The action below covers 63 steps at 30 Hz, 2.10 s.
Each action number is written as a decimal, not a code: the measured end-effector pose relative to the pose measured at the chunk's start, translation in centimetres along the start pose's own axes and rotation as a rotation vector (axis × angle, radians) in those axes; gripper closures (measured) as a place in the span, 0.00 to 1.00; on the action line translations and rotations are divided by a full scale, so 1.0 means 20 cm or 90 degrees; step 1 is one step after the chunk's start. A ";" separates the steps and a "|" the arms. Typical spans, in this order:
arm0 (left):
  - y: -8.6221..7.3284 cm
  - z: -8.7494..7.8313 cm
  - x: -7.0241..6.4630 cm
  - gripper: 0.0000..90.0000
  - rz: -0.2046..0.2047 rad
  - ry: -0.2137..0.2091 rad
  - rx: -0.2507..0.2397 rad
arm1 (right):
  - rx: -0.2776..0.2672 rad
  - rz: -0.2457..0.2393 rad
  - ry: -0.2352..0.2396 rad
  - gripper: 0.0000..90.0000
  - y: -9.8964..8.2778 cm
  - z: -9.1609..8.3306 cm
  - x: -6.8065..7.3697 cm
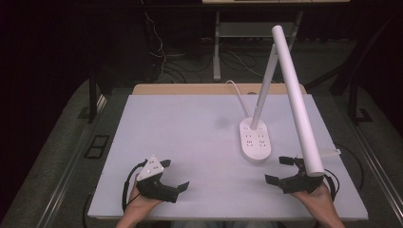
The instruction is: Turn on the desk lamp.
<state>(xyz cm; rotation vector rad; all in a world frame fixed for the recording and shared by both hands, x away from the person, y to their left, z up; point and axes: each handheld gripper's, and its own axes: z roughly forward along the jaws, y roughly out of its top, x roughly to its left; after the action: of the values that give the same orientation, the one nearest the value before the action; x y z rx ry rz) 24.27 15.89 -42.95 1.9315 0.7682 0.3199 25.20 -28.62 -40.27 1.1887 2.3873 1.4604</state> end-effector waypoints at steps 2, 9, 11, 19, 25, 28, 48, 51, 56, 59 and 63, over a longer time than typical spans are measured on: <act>0.00 0.00 0.00 0.00 0.001 -0.001 0.001 | 0.004 0.004 0.002 0.00 0.00 0.00 0.00; 0.00 -0.01 0.00 0.00 0.000 0.001 0.000 | 0.005 0.009 0.001 0.00 0.02 -0.02 0.01; 0.00 -0.01 0.00 0.00 -0.002 0.005 -0.003 | 0.010 0.011 0.001 0.00 0.04 -0.03 0.00; 0.00 -0.01 0.01 0.00 -0.006 0.009 -0.005 | 0.010 0.009 0.005 0.00 0.08 -0.06 -0.01; -0.01 -0.01 0.01 0.00 -0.006 0.010 -0.006 | 0.010 0.002 0.006 0.00 0.11 -0.06 -0.02; 0.00 -0.01 0.01 0.00 -0.006 0.010 -0.006 | 0.016 -0.006 0.007 0.00 0.13 -0.05 -0.02; -0.01 -0.01 0.01 0.00 -0.006 0.009 -0.006 | 0.028 -0.008 0.012 0.01 0.29 -0.05 -0.09; -0.01 -0.01 0.01 0.00 -0.006 0.009 -0.006 | 0.031 -0.007 0.012 0.00 0.31 -0.04 -0.11; -0.01 -0.01 0.01 0.00 -0.006 0.009 -0.006 | 0.036 -0.013 0.009 0.00 0.35 -0.03 -0.13; -0.01 -0.01 0.01 0.00 -0.005 0.009 -0.005 | 0.038 -0.013 0.009 0.01 0.37 -0.02 -0.14; -0.01 -0.01 0.01 0.00 -0.006 0.009 -0.004 | 0.041 -0.011 0.006 0.01 0.40 -0.01 -0.15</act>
<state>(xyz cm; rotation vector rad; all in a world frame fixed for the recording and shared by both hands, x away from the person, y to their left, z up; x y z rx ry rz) 24.26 16.20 -42.97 1.9205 0.7855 0.3302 31.79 -28.86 -34.81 1.1734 2.4627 1.3980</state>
